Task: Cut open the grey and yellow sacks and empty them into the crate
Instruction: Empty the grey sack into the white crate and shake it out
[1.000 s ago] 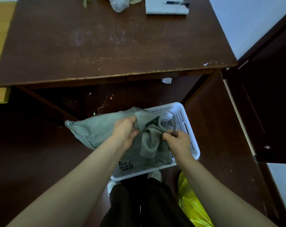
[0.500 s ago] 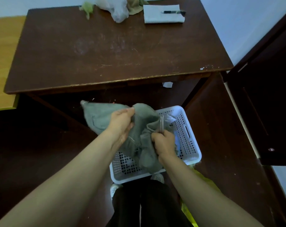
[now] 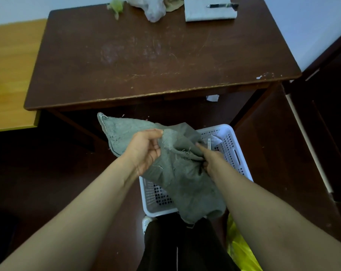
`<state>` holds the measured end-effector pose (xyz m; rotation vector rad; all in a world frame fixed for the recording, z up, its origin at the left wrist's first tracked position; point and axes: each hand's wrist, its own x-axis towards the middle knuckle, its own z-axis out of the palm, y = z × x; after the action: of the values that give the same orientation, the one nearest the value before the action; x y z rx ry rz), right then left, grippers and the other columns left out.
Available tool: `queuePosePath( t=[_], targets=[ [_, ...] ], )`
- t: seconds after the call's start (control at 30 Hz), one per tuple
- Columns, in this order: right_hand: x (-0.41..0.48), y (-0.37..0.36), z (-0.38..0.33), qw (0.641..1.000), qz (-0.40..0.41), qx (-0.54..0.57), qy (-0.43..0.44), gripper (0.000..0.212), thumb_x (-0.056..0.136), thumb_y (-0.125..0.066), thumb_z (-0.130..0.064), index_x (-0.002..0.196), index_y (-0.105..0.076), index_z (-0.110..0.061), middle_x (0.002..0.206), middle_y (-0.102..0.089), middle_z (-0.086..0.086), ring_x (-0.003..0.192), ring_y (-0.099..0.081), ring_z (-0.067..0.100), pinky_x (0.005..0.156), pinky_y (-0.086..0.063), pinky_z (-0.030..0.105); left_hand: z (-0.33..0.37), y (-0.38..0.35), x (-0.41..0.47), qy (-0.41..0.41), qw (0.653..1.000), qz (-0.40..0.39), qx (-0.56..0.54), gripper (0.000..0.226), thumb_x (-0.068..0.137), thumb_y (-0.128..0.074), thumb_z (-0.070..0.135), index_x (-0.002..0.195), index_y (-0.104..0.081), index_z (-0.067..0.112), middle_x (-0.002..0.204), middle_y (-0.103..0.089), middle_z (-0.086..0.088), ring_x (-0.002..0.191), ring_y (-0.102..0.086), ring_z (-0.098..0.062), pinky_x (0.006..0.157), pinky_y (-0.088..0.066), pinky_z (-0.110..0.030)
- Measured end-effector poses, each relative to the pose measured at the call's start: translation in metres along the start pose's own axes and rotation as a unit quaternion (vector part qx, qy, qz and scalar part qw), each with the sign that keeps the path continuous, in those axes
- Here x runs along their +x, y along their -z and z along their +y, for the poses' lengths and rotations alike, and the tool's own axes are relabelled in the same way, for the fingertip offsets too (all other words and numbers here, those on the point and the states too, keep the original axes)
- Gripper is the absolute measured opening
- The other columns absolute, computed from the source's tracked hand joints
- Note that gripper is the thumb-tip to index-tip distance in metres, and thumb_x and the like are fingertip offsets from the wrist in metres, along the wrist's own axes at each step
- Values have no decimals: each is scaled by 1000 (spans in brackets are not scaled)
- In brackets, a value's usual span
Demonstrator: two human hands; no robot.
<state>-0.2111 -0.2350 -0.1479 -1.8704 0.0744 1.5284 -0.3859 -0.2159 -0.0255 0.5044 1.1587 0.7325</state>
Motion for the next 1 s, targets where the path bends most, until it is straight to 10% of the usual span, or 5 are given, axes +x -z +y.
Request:
queuePosePath(
  t=[0.13, 0.2, 0.3, 0.7, 1.0],
  targets=[
    [2, -19, -15, 994, 51, -80, 53, 33, 88, -52, -1, 121, -52, 3, 102, -60, 15, 95, -57, 29, 92, -50, 41, 5, 20, 1, 10, 999, 9, 42, 37, 88, -41, 5, 55, -57, 12, 57, -54, -1, 51, -54, -12, 57, -53, -25],
    [-7, -25, -37, 997, 39, -34, 65, 21, 89, -51, -2, 108, -59, 3, 72, -60, 12, 68, -60, 22, 65, -56, 31, 5, 39, 5, 15, 994, 82, 68, 24, 88, -46, 14, 65, -53, 13, 65, -56, -4, 60, -55, -16, 63, -49, -30],
    [-29, -24, -48, 998, -10, 27, 60, 21, 93, -50, -9, 72, -51, -10, 31, -31, -5, 23, -29, 9, 30, -24, 12, -5, 75, 9, 33, 976, 204, 74, 26, 94, -48, 24, 73, -57, 12, 61, -66, -3, 60, -64, -16, 61, -48, -29],
    [-38, -17, -6, 993, -25, -76, 91, 10, 92, -57, -15, 82, -54, -13, 49, -39, 0, 31, -35, 9, 30, -26, 18, -56, 111, 12, 89, 915, 366, 144, 22, 88, -56, 10, 69, -44, 9, 72, -49, -11, 67, -49, -26, 76, -45, -41],
    [-40, -32, -6, 975, -33, -106, 190, 8, 90, -61, -14, 82, -62, -12, 64, -56, 1, 59, -53, 14, 51, -47, 25, -91, 129, 13, 107, 896, 280, 327, 28, 91, -57, 3, 63, -57, 0, 70, -54, -10, 75, -46, -22, 73, -41, -35]
  ],
)
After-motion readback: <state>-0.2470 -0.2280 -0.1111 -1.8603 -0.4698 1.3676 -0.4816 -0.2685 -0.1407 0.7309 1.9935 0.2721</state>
